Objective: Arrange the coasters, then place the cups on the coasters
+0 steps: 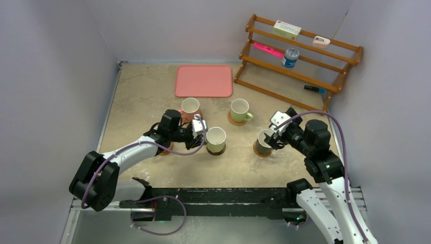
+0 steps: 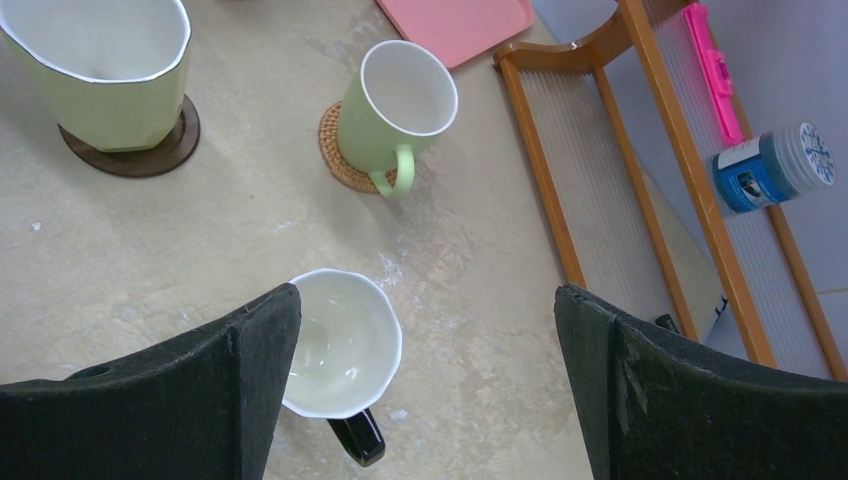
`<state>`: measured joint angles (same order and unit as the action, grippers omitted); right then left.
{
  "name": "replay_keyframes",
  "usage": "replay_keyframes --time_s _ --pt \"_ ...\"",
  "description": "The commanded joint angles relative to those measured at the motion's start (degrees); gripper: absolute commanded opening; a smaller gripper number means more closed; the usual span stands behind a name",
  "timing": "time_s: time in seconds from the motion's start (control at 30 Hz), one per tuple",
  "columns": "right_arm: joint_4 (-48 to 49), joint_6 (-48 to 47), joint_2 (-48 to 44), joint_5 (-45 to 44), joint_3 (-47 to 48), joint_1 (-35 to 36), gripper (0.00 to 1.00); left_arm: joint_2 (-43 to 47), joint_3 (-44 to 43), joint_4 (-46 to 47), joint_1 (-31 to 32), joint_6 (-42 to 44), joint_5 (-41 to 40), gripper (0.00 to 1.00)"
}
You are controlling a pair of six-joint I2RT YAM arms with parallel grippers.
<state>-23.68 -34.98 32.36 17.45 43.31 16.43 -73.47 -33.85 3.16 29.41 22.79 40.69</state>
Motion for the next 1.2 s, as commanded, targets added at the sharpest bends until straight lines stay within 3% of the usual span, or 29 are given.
replay_keyframes --time_s 0.0,0.87,1.17 --pt "0.98 -0.31 0.14 -0.40 -0.46 -0.21 0.98 1.58 -0.44 7.30 0.27 -1.48 3.34 0.00" --pt "0.74 -0.37 0.05 -0.31 -0.42 -0.17 0.98 0.19 -0.29 5.51 0.75 0.45 3.60 0.00" --pt "0.72 -0.38 -0.01 -0.25 -0.40 -0.24 0.98 -0.28 -0.96 3.18 0.85 1.72 3.27 0.06"
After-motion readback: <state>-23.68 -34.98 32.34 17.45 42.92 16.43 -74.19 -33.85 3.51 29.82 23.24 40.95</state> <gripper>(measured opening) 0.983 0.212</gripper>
